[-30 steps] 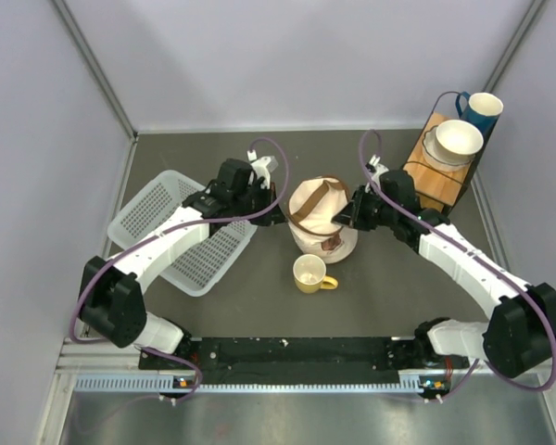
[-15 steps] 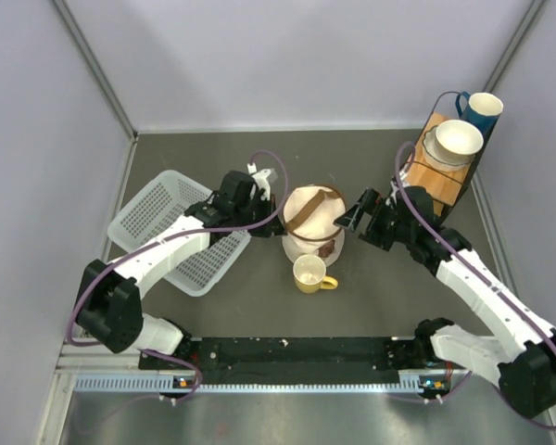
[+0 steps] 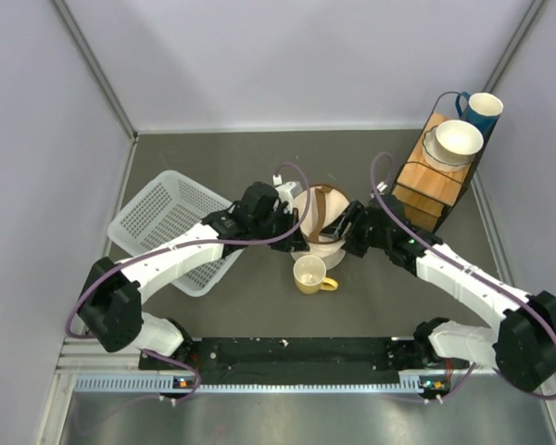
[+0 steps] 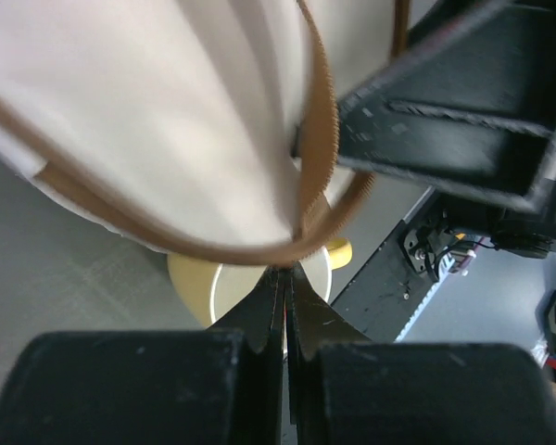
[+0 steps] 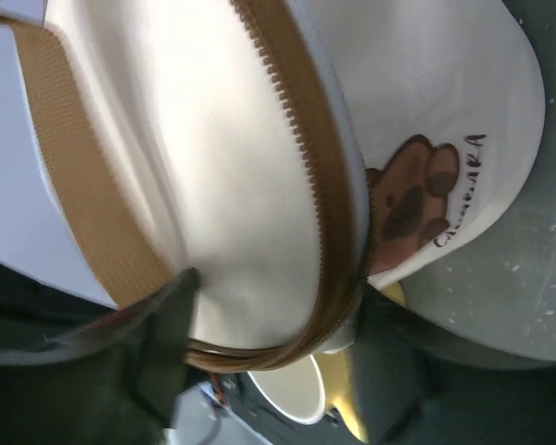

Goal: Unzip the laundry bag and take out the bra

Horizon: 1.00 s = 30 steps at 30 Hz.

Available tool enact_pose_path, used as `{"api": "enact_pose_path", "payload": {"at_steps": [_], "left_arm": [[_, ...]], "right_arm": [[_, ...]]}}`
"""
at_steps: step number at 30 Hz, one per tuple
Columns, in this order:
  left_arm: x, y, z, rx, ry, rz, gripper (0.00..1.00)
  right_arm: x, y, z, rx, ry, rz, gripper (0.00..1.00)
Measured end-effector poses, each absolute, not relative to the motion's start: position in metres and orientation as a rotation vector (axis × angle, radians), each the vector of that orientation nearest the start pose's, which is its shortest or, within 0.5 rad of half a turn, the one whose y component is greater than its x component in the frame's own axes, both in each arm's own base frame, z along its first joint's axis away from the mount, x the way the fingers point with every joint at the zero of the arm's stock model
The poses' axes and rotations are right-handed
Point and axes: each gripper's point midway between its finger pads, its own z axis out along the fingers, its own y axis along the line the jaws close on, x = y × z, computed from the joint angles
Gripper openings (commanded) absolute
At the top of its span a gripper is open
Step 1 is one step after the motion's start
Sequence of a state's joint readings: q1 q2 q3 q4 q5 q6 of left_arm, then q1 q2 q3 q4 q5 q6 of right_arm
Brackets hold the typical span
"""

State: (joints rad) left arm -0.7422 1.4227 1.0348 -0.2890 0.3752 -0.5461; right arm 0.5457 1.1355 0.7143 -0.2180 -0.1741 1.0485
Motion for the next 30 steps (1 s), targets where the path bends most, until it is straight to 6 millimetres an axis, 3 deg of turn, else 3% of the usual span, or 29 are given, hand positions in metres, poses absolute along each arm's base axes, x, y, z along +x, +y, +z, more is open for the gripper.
{"api": "enact_pose_path", "payload": {"at_steps": [1, 2, 3, 11, 18, 25, 26, 27, 28, 30], "left_arm": [[0.227, -0.325, 0.166, 0.460, 2.396, -1.073, 0.00], [0.226, -0.326, 0.166, 0.462, 2.398, -1.078, 0.00], [0.226, -0.326, 0.166, 0.463, 2.398, -1.078, 0.00], [0.245, -0.310, 0.173, 0.470, 2.370, -0.982, 0.00], [0.284, -0.269, 0.180, 0.366, 2.339, -0.946, 0.00], [0.301, -0.273, 0.186, 0.368, 2.325, -0.941, 0.00], [0.303, -0.274, 0.186, 0.369, 2.326, -0.943, 0.00], [0.305, -0.275, 0.185, 0.368, 2.328, -0.945, 0.00], [0.305, -0.276, 0.184, 0.368, 2.329, -0.947, 0.00], [0.306, -0.275, 0.183, 0.366, 2.333, -0.944, 0.00]], "right_arm": [[0.257, 0.231, 0.145, 0.499, 2.363, 1.006, 0.32], [0.260, 0.232, 0.144, 0.510, 2.359, 1.001, 0.05], [0.263, 0.233, 0.144, 0.516, 2.355, 0.997, 0.00], [0.278, 0.229, 0.157, 0.455, 2.311, 1.017, 0.00], [0.281, 0.219, 0.151, 0.281, 2.360, 0.995, 0.00], [0.286, 0.216, 0.151, 0.150, 2.356, 0.952, 0.00], [0.288, 0.215, 0.151, 0.140, 2.358, 0.944, 0.14], [0.289, 0.215, 0.151, 0.129, 2.362, 0.932, 0.41], [0.291, 0.214, 0.152, 0.123, 2.365, 0.924, 0.79], [0.294, 0.213, 0.152, 0.107, 2.382, 0.894, 0.96]]}}
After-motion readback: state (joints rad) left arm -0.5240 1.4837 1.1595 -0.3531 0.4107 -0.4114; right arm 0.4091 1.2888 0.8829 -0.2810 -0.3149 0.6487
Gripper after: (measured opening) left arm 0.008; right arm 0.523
